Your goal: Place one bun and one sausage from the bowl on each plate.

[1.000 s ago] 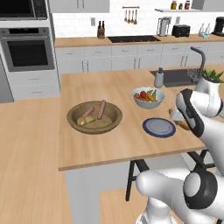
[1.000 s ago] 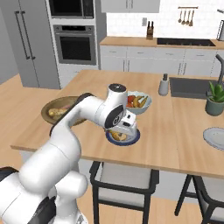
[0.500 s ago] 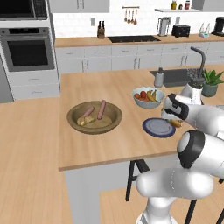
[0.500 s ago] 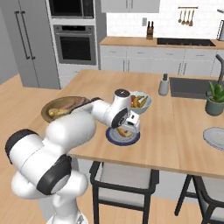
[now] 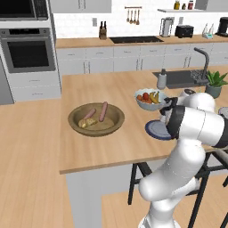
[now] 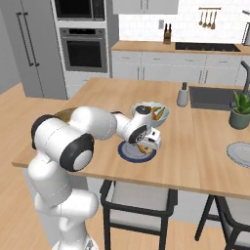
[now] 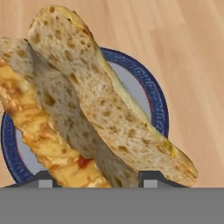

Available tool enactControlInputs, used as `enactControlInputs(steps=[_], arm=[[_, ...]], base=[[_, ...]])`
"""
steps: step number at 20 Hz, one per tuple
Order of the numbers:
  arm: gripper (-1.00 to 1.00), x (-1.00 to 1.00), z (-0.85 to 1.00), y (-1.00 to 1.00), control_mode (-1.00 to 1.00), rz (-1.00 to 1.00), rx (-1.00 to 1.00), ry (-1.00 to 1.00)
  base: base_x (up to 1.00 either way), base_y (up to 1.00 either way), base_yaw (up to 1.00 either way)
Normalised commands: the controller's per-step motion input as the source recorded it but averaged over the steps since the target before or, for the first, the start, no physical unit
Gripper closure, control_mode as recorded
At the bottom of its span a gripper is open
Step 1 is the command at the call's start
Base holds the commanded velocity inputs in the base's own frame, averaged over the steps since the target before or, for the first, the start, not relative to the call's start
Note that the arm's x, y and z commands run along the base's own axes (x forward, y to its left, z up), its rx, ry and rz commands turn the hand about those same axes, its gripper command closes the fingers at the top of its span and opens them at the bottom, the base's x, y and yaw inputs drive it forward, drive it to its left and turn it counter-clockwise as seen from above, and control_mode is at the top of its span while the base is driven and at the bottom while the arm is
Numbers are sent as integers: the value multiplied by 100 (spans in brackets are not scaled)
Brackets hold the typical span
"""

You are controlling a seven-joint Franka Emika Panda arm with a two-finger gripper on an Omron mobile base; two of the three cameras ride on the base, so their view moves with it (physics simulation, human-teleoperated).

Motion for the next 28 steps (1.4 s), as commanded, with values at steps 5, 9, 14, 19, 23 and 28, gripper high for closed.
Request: enactControlInputs(steps=[5, 9, 14, 19, 23, 28], arm=[[100, 42, -28, 0, -100, 0, 0, 0], [100, 33, -5, 0, -100, 0, 0, 0], [100, 12, -18, 0, -100, 0, 0, 0], [100, 0, 0, 0, -100, 0, 0, 0], [-100, 0, 0, 0, -100, 0, 0, 0], [-100, 0, 0, 0, -100, 0, 0, 0]], base=[[0, 0, 0], [0, 0, 0], [0, 0, 0], [0, 0, 0], [0, 0, 0], [0, 0, 0]])
